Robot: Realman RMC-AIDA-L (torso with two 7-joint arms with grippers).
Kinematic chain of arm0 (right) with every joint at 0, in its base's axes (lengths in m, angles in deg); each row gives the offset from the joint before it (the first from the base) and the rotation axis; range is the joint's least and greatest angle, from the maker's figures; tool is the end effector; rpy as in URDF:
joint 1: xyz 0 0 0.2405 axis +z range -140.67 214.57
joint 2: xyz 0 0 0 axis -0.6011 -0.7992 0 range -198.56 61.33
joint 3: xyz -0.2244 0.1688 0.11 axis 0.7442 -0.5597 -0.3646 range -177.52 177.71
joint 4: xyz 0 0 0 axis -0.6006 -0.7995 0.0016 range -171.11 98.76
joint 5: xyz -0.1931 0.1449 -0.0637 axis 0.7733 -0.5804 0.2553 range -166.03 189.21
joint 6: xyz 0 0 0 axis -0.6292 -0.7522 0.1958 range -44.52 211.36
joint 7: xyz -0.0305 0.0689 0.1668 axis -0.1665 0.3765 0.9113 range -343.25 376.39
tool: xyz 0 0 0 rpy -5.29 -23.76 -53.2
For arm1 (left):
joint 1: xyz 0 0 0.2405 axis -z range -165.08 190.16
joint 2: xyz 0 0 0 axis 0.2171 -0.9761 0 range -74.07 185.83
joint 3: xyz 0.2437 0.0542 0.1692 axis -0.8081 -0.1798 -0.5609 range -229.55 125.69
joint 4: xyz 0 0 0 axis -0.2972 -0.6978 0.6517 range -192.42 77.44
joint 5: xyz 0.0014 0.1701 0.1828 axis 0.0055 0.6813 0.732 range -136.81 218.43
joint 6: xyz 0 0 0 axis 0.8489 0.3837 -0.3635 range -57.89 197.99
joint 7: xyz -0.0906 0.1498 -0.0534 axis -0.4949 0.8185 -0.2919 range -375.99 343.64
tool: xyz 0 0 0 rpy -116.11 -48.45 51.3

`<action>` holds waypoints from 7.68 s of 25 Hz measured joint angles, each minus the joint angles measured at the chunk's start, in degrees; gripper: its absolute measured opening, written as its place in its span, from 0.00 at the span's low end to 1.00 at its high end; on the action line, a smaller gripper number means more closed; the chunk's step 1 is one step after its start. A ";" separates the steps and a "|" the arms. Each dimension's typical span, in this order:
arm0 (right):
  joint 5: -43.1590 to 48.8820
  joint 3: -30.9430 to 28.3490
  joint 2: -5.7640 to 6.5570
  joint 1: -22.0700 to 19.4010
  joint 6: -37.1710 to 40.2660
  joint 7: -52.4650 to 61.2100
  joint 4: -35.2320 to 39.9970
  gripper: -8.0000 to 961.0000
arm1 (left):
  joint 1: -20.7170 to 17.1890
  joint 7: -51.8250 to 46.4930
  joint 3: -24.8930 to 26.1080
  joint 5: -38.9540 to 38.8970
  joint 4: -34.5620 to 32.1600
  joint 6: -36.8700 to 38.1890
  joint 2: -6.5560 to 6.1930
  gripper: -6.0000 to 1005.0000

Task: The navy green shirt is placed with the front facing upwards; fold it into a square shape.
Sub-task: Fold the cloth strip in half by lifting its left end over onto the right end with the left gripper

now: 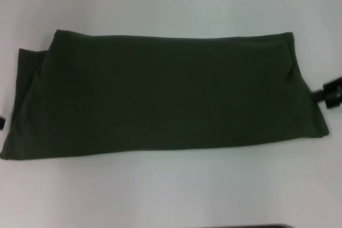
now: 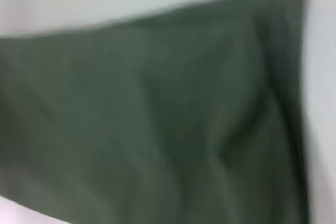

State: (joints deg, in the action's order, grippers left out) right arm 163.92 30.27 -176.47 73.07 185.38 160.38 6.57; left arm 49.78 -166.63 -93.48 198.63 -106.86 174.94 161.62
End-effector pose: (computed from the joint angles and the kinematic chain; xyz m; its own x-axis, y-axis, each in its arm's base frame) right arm 0.3792 0.3827 0.0499 0.0525 -0.9956 -0.0782 -0.9924 -0.0433 -0.1148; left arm -0.3763 0.3881 0.0805 0.0407 0.9980 -0.0484 0.9315 -0.0554 -0.3594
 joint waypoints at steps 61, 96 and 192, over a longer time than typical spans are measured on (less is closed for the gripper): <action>-25.07 -7.83 1.52 -3.71 -5.34 -6.09 -5.57 0.76 | 3.27 3.21 2.44 -7.88 11.36 -16.37 4.33 0.69; -25.06 -7.85 1.69 -3.60 -5.74 -5.47 -5.58 0.76 | 3.17 -1.44 2.53 -4.22 8.85 -15.36 0.86 0.69; -25.06 -8.02 1.96 -3.94 -5.72 -4.94 -5.57 0.76 | 7.27 -1.70 -0.13 0.47 13.15 -17.71 5.09 0.69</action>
State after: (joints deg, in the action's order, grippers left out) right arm 138.86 22.25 -174.52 69.13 179.66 155.44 1.00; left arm 57.04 -168.32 -93.62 199.10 -93.72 157.23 166.72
